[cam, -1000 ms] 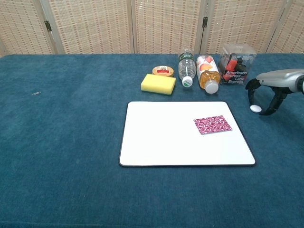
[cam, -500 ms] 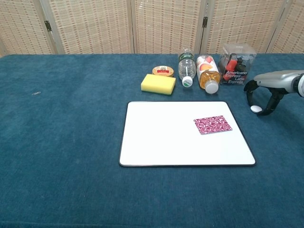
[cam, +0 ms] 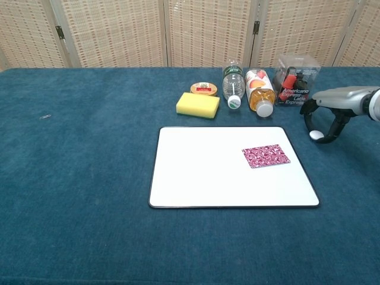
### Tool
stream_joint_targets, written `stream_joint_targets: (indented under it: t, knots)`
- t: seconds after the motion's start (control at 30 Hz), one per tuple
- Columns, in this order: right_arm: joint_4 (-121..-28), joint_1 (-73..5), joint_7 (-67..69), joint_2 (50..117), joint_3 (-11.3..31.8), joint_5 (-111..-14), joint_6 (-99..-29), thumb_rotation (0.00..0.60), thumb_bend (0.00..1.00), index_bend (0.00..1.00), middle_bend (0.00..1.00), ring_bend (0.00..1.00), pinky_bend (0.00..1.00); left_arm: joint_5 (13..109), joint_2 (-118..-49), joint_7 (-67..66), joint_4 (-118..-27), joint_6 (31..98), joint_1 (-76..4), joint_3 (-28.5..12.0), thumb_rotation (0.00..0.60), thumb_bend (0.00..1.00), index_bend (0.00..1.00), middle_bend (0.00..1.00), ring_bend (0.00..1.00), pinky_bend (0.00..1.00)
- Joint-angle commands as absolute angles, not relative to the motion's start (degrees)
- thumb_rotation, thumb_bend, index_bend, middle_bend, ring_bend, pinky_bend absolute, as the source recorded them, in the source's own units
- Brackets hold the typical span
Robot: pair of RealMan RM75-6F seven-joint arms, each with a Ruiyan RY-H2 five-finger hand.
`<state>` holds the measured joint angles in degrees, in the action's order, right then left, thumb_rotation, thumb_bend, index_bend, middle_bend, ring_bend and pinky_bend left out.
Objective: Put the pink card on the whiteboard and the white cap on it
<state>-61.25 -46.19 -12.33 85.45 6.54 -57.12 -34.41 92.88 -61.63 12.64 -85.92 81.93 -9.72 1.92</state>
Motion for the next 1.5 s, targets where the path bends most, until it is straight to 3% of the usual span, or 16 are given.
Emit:
stream_joint_targets:
  t: [0.03, 0.47, 1.03, 1.1, 1.27, 1.5]
  knots:
    - [-66.5, -45.8, -12.8, 82.7, 7.1, -57.8, -36.6, 0.6, 0.23, 0.56, 0.15, 0.0, 0.0, 93.0, -61.7, 12.5, -86.0, 82.0, -9.7, 2.0, 0.6, 0.22, 0.0, 0.07, 0.09, 0.19]
    - [-79.6, -47.4, -19.7, 80.4, 6.2, -57.9, -40.3, 0.6, 0.23, 0.56, 0.15, 0.0, 0.0, 92.6, -61.0, 14.6, -85.8, 82.7, -9.3, 1.9, 0.6, 0.22, 0.0, 0.07, 0.09, 0.19]
    - [-78.9, -51.1, -26.8, 85.1, 4.8, -51.6, -40.8, 0.6, 0.22, 0.56, 0.15, 0.0, 0.0, 92.8, -60.2, 18.6, -84.4, 84.3, -8.5, 1.8, 0.6, 0.22, 0.0, 0.07, 0.09, 0.19]
    - [-78.8, -51.4, -27.4, 85.3, 4.6, -50.8, -40.8, 0.6, 0.22, 0.52, 0.14, 0.0, 0.0, 92.9, -60.2, 18.6, -84.4, 84.4, -8.5, 1.8, 0.6, 0.22, 0.0, 0.07, 0.09, 0.19]
    - [-79.9, -51.7, -28.5, 84.8, 4.0, -49.6, -41.2, 0.6, 0.19, 0.3, 0.11, 0.0, 0.0, 92.7, -60.3, 18.7, -84.4, 84.3, -8.5, 1.7, 0.6, 0.22, 0.0, 0.07, 0.09, 0.19]
    - [-81.8, -51.4, -29.0, 83.5, 3.2, -49.1, -42.9, 0.6, 0.16, 0.19, 0.1, 0.0, 0.0, 92.6, -60.3, 18.6, -84.3, 84.5, -8.3, 1.6, 0.6, 0.22, 0.0, 0.07, 0.09, 0.19]
